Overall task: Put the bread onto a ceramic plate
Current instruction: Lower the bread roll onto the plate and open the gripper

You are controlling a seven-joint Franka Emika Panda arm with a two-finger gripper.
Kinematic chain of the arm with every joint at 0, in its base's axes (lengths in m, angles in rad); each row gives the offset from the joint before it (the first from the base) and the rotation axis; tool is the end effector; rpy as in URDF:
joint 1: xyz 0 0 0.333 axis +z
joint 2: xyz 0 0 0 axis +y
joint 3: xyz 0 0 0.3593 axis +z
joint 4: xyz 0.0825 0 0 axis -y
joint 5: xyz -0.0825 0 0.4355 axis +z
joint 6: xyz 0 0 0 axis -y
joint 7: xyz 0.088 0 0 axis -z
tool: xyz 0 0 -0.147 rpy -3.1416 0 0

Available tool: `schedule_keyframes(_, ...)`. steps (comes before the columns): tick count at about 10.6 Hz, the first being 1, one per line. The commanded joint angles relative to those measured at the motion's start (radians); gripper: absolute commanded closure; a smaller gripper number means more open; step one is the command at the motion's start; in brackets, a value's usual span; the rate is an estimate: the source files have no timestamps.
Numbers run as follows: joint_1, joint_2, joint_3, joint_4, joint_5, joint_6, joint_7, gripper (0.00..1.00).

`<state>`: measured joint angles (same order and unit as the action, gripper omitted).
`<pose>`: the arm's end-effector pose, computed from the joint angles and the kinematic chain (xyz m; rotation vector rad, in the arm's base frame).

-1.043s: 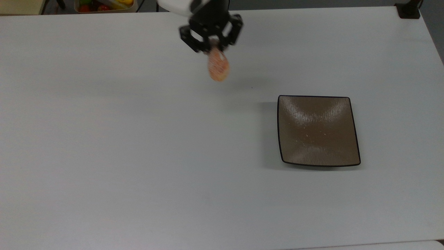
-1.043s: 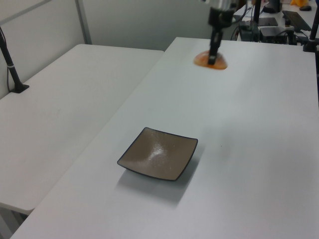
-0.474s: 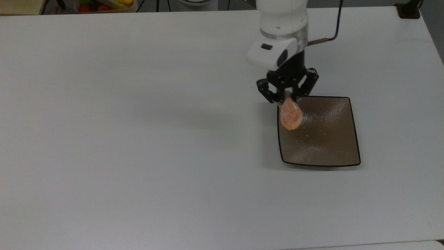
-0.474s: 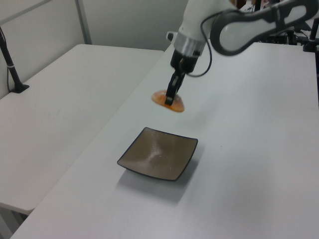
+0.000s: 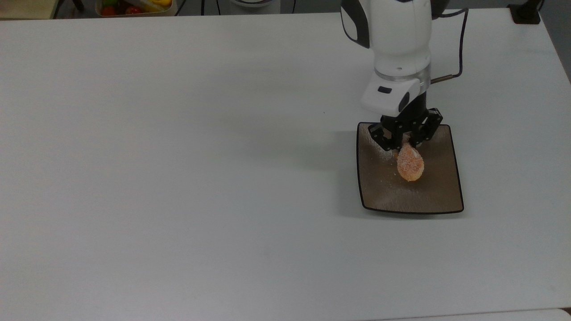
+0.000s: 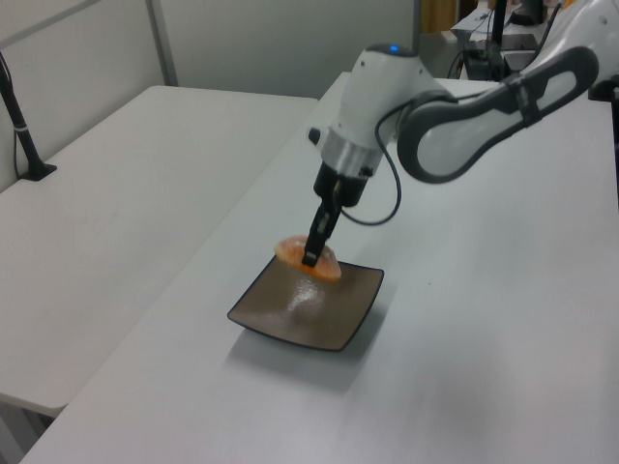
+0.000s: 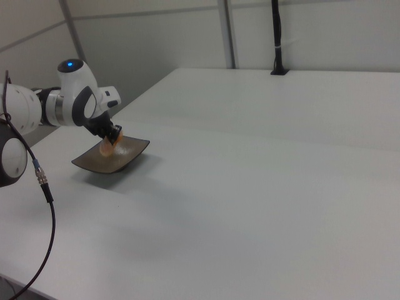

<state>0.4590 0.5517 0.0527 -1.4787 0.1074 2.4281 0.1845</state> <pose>0.7203 0.3994 0.3758 -2.8397 -0.3521 -0.4872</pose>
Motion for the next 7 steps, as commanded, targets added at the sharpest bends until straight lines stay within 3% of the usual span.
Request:
schedule_keyframes(1,0.030,0.056,-0.007,0.021,-0.008,0.074,0.021,0.79)
schedule_keyframes(2,0.033,0.069,-0.007,0.021,-0.008,0.083,0.021,0.71)
schedule_keyframes(4,0.033,0.073,-0.007,0.018,-0.005,0.083,0.024,0.38)
schedule_keyframes(5,0.033,0.073,-0.007,0.017,-0.006,0.083,0.023,0.33)
schedule_keyframes(6,0.032,0.073,-0.005,0.017,-0.005,0.083,0.024,0.21)
schedule_keyframes(7,0.029,0.071,-0.007,0.017,-0.012,0.083,0.021,0.00)
